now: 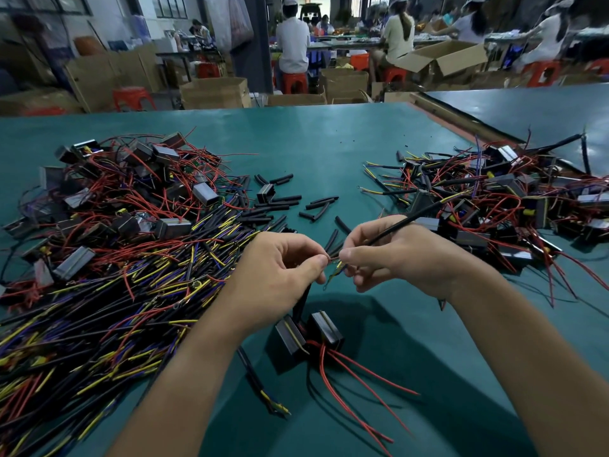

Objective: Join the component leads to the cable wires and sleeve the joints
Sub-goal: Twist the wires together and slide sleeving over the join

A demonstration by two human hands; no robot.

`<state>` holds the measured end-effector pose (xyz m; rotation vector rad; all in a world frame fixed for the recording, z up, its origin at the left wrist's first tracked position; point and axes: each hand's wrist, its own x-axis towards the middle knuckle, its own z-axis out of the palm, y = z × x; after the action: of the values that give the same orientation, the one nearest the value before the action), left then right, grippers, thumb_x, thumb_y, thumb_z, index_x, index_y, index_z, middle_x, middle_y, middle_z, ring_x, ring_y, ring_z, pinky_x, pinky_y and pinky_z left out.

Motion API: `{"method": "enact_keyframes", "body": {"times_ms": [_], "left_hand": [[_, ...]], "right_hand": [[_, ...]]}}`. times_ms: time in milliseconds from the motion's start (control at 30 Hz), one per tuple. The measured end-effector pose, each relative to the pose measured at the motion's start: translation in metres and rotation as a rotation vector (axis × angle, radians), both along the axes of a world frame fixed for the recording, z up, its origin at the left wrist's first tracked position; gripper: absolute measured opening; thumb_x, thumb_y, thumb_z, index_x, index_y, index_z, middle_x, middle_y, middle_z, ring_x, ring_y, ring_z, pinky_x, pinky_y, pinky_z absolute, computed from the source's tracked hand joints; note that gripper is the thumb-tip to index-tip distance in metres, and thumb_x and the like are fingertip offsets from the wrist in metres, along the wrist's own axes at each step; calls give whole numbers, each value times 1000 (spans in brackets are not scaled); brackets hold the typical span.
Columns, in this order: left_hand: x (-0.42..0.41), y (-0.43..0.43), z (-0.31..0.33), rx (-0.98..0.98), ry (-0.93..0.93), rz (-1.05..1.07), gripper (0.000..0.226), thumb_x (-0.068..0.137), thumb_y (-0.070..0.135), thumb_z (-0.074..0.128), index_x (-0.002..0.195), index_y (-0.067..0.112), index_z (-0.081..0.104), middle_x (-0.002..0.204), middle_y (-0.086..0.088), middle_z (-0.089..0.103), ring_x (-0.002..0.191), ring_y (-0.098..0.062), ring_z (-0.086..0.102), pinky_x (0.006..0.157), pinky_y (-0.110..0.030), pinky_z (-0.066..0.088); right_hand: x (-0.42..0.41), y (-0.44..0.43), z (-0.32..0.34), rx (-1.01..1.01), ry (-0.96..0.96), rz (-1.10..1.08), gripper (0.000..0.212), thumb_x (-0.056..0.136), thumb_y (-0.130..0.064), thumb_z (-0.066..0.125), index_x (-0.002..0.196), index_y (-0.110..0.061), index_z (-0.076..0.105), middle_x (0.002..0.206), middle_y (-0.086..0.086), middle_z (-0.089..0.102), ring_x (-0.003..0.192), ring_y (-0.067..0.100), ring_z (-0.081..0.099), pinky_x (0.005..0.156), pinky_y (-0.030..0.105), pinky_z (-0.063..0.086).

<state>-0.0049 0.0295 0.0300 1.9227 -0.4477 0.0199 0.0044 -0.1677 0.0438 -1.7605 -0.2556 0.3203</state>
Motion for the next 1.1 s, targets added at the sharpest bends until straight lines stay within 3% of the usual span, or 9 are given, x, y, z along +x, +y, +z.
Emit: {"method": "enact_keyframes", "body": {"times_ms": [233,367,533,833,1100], "left_hand": [[-2,-2,2,-18,-32,-7,15,88,12,68,75,9,73,62,-4,70,45,-2,48,46,-15,37],[-2,-3,4,-145,60,-23,15,88,10,68,74,9,74,66,-6,72,41,-8,45,40,-19,40],[-2,-4,4,-243,144,-24,7,79,1,74,72,1,75,68,-15,72,41,-10,42,39,-18,39],[-4,-8,4,-263,176,43,10,70,-1,79,64,5,73,55,-13,60,44,-15,40,41,-20,31],[1,2,13,-282,188,244,18,85,14,70,78,2,58,67,-9,73,34,-14,48,40,-18,42]], "right_hand": [[0,2,1,51,-28,-27,5,87,1,67,83,2,68,73,17,64,63,19,60,67,29,60],[-2,2,3,54,-63,-3,1,86,5,66,86,6,67,73,18,65,65,18,62,68,27,59],[-2,3,4,54,-132,-13,11,82,11,67,85,1,68,76,16,70,65,19,64,67,27,59],[-4,7,5,94,-191,-22,15,77,15,69,84,2,69,81,15,72,67,20,64,67,26,57],[-2,7,4,144,-177,-81,17,79,19,63,79,3,69,73,17,67,63,22,62,66,26,58]]}}
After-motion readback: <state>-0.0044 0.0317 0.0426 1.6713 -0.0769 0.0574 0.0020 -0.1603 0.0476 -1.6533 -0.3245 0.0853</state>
